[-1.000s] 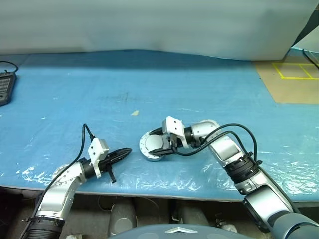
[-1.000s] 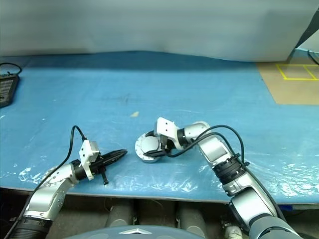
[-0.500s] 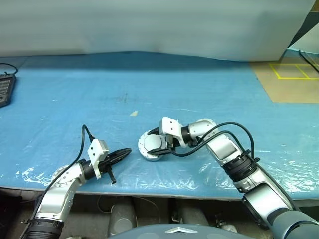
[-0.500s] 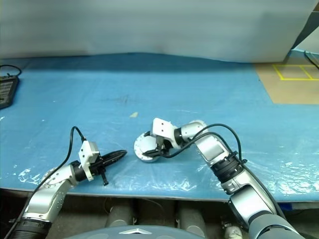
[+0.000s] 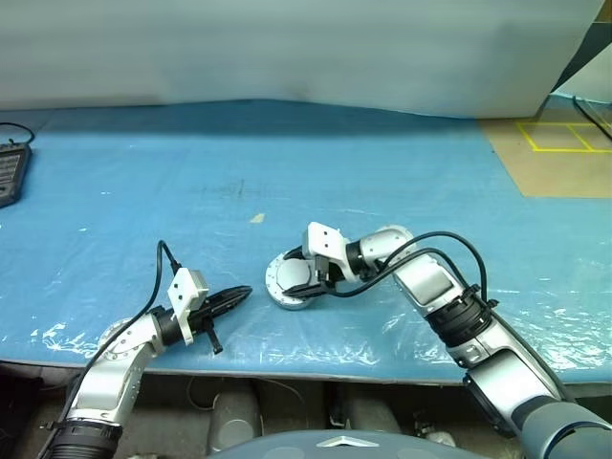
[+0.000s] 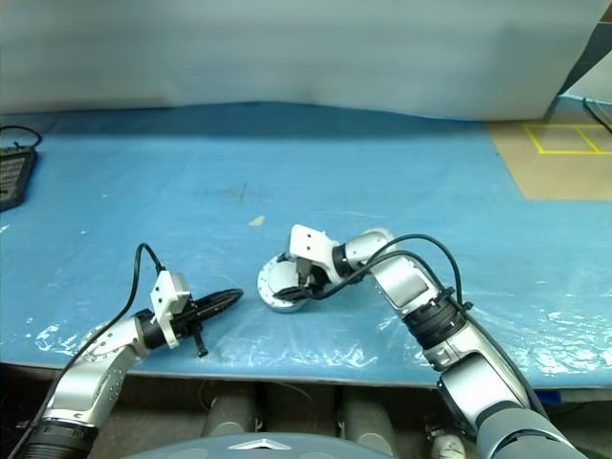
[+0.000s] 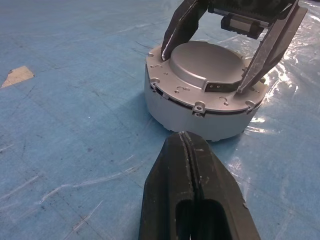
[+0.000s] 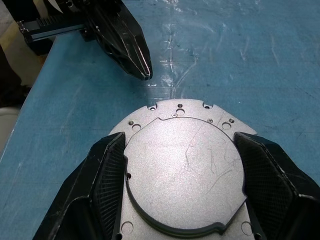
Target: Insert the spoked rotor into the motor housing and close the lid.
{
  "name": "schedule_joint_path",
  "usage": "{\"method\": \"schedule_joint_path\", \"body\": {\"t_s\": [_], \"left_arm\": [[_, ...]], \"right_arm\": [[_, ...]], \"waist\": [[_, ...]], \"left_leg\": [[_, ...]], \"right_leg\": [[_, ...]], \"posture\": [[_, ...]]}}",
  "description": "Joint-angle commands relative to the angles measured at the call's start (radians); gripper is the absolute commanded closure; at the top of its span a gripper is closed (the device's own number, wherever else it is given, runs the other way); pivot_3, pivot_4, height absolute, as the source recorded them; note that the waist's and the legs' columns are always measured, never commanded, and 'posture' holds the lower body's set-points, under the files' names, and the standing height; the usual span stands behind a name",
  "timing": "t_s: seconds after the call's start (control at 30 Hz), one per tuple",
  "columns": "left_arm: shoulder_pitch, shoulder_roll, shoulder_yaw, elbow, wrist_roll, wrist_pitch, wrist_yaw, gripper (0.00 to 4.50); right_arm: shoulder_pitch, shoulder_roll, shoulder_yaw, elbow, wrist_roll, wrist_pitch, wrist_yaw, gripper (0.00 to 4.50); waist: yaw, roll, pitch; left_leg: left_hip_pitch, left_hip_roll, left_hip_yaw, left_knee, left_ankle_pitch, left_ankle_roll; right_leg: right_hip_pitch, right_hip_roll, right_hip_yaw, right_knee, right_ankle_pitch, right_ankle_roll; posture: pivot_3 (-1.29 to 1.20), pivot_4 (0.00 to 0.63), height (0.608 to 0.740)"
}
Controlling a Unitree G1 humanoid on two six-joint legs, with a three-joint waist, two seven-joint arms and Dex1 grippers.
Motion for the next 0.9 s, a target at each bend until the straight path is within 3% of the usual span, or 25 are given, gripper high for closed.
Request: {"method": "schedule_joint_path", "body": {"t_s": [0.03, 0.37, 0.6, 0.9], "left_arm": [[0.002, 0.006, 0.006, -0.029, -0.003, -0.009, 0.004, 4.50], [-0.002, 0.000, 0.000, -0.023, 0.000, -0.010, 0.007, 4.50], [-0.006, -0.003, -0.006, -0.020, -0.001, -0.010, 0.009, 4.50], [-0.006, -0.005, -0.006, -0.022, -0.004, -0.010, 0.016, 4.50]], "right_arm": [[0.022, -0.013, 0.056, 0.058, -0.070, 0.048, -0.027, 1.42], [0.020, -0.033, 0.065, 0.109, -0.115, -0.023, -0.063, 1.42], [0.018, 0.012, 0.029, 0.133, -0.080, -0.129, -0.096, 1.42], [0.042, -0.018, 0.034, 0.087, -0.025, -0.073, 0.021, 1.42]], "waist": [[0.000, 0.000, 0.000], [-0.007, 0.000, 0.000], [-0.019, 0.000, 0.000], [-0.019, 0.000, 0.000]], "left_leg": [[0.000, 0.000, 0.000, 0.000, 0.000, 0.000], [0.001, 0.000, -0.002, -0.001, 0.000, 0.000], [0.001, -0.001, -0.002, -0.001, 0.000, 0.000], [-0.001, -0.001, -0.002, -0.002, 0.000, 0.000]], "right_leg": [[0.000, 0.000, 0.000, 0.000, 0.000, 0.000], [0.000, 0.000, 0.000, 0.000, 0.000, 0.000], [-0.001, -0.002, 0.000, -0.001, 0.000, 0.001], [-0.005, -0.002, -0.001, -0.001, 0.000, 0.001]], "posture": [[0.00, 0.150, 0.740], [0.00, 0.150, 0.740], [0.00, 0.150, 0.740], [0.00, 0.150, 0.740]]}}
